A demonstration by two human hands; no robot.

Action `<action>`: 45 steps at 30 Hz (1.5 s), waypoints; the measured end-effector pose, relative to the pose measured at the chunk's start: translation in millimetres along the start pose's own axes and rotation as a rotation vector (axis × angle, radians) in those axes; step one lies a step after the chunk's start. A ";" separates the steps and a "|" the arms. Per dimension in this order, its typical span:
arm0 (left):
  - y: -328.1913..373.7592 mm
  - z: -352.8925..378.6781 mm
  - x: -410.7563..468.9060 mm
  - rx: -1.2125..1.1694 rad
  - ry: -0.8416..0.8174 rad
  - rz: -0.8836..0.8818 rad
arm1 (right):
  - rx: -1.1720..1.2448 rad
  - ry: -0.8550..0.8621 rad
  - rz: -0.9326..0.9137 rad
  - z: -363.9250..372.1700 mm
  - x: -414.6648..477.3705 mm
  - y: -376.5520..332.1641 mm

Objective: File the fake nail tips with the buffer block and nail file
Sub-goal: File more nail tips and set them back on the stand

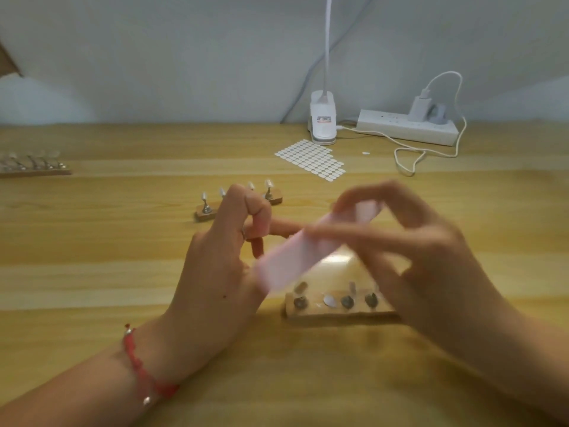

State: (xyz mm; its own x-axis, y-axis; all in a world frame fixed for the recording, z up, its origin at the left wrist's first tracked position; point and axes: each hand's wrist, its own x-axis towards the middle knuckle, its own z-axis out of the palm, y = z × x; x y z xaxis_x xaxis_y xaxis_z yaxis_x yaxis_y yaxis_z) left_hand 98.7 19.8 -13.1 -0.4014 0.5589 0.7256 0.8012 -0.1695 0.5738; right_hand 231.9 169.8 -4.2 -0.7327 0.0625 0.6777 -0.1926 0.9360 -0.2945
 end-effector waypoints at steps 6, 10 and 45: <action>2.6 3.5 0.9 -0.037 -0.013 -0.022 | -0.168 0.136 0.175 -26.0 7.3 44.5; -1.1 3.3 2.1 -0.121 0.000 -0.119 | -0.158 0.138 -0.005 -21.9 4.5 36.1; 7.9 1.5 -0.4 -0.272 -0.015 -0.161 | -0.281 0.149 -0.128 -29.1 15.9 14.5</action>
State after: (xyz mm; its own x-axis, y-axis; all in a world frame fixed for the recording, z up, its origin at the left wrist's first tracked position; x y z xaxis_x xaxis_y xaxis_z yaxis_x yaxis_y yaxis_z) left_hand 105.8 19.5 -9.3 -0.5051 0.6077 0.6128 0.5789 -0.2881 0.7628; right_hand 236.5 194.5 21.8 -0.6067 -0.0311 0.7944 -0.0740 0.9971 -0.0175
